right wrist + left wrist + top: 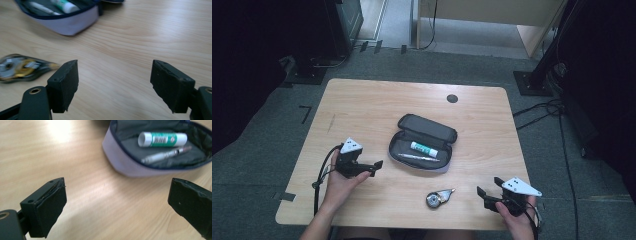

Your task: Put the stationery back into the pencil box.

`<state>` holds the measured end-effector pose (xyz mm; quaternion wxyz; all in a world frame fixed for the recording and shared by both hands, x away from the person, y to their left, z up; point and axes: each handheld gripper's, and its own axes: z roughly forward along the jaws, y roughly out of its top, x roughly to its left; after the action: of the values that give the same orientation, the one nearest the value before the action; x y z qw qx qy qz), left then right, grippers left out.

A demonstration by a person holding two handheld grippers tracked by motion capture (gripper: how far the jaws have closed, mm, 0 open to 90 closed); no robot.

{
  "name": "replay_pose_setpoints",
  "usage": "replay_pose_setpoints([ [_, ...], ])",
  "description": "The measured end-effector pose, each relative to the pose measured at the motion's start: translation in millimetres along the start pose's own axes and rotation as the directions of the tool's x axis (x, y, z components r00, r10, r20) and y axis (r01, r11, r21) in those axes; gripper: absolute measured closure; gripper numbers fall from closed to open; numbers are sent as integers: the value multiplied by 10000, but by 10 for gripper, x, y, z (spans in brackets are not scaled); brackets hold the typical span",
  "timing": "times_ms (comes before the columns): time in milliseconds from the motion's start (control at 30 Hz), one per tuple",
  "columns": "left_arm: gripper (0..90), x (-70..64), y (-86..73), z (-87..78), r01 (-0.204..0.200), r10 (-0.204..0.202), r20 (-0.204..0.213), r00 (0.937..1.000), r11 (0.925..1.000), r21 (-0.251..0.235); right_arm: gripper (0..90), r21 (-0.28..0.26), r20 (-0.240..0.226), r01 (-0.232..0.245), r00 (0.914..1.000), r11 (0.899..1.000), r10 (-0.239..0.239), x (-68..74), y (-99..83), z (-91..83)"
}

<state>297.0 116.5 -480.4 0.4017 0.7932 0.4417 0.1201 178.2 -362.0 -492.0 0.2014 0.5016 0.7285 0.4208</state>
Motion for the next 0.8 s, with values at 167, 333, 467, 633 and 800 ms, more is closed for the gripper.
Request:
replay_pose_setpoints([
  [167, 23, 23, -218, -63, 142, -140, -339, 9993, 9999, 50, 207, 200, -930, 870, 9921, 9960, -847, 192, 19, 99],
  [333, 23, 5, -388, -100, 14, 3, -842, 9964, 9998, 212, 198, 347, -1662, 1609, 9741, 9864, -1530, 389, 30, 252],
  [467, 23, -1, -473, -86, -89, 134, -967, 9952, 9989, 462, 199, 430, -2179, 1830, 9611, 9822, -1695, 496, 38, 378],
  [633, 23, -20, -482, -67, -244, 306, -1079, 9937, 9980, 584, 190, 518, -2773, 2352, 9371, 9706, -2122, 642, 36, 513],
  [800, 24, -14, -496, -47, -86, 163, -1042, 9944, 9972, 739, 188, 636, -3097, 2851, 9166, 9564, -2527, 765, 39, 617],
])
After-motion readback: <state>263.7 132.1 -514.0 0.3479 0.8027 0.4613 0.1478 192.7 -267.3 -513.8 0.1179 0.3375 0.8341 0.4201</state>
